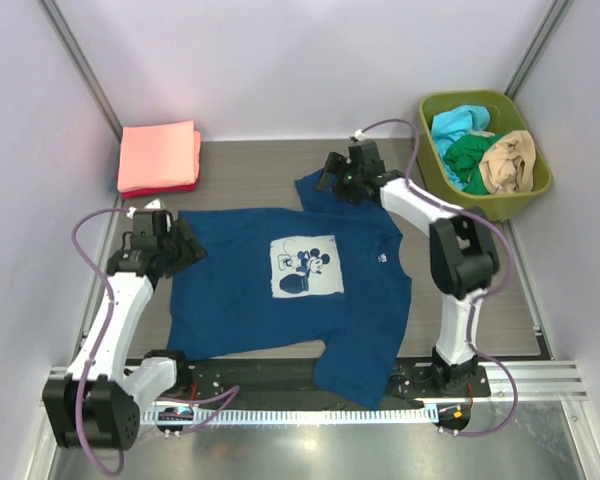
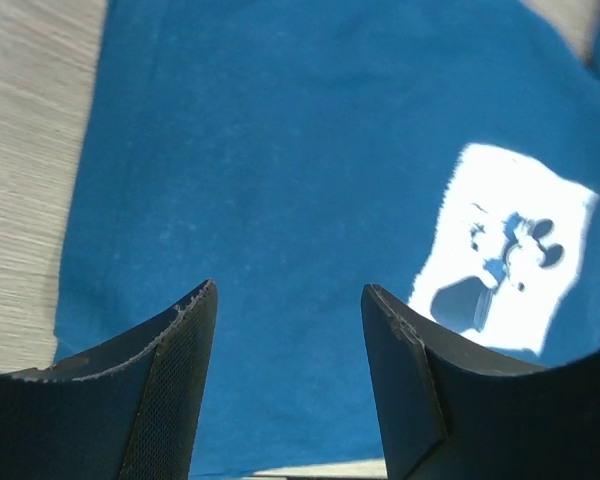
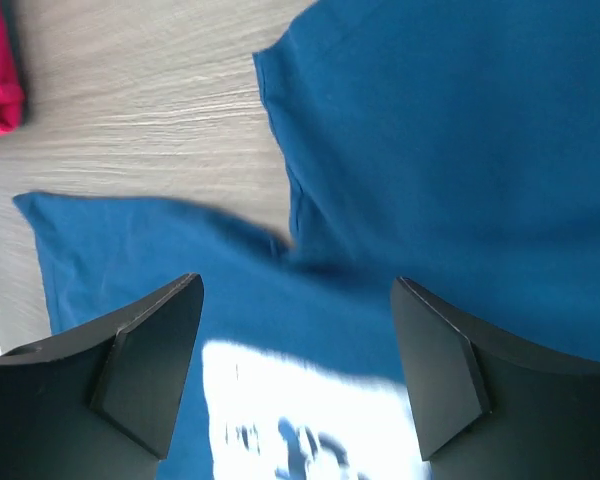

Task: Fold and stack the t-shirts
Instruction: Flatten the tshirt out, then fold the tshirt

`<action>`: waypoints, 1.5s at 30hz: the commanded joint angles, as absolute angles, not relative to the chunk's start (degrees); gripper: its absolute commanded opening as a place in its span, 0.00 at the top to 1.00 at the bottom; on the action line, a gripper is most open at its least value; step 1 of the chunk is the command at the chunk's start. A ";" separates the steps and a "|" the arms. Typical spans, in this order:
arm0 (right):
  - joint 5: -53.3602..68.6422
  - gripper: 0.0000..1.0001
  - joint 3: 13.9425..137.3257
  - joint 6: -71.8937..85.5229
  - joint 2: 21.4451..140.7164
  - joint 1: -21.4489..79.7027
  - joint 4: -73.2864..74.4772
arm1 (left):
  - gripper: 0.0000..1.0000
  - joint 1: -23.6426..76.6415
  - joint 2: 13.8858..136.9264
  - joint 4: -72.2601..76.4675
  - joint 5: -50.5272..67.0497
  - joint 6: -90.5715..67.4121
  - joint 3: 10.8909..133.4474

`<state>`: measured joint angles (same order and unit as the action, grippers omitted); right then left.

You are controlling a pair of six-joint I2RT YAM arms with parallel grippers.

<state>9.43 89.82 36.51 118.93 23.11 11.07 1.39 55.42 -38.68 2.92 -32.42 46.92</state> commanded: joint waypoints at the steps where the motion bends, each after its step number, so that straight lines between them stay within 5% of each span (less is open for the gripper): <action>1: 0.45 0.18 83.25 32.26 106.18 22.85 9.31 | 0.39 1.41 61.77 -34.28 -1.21 -35.94 50.01; 14: -7.03 0.19 82.70 29.44 112.84 20.92 17.75 | 0.44 1.58 93.22 -26.98 -1.85 -40.78 62.38; 26: -5.63 0.19 88.93 30.85 124.96 12.22 18.89 | 0.47 6.50 108.18 -26.10 -5.36 -42.01 71.45; 45: 1.91 0.19 134.12 34.98 148.45 4.92 28.83 | 0.48 11.25 139.84 -43.06 -3.61 -37.35 130.16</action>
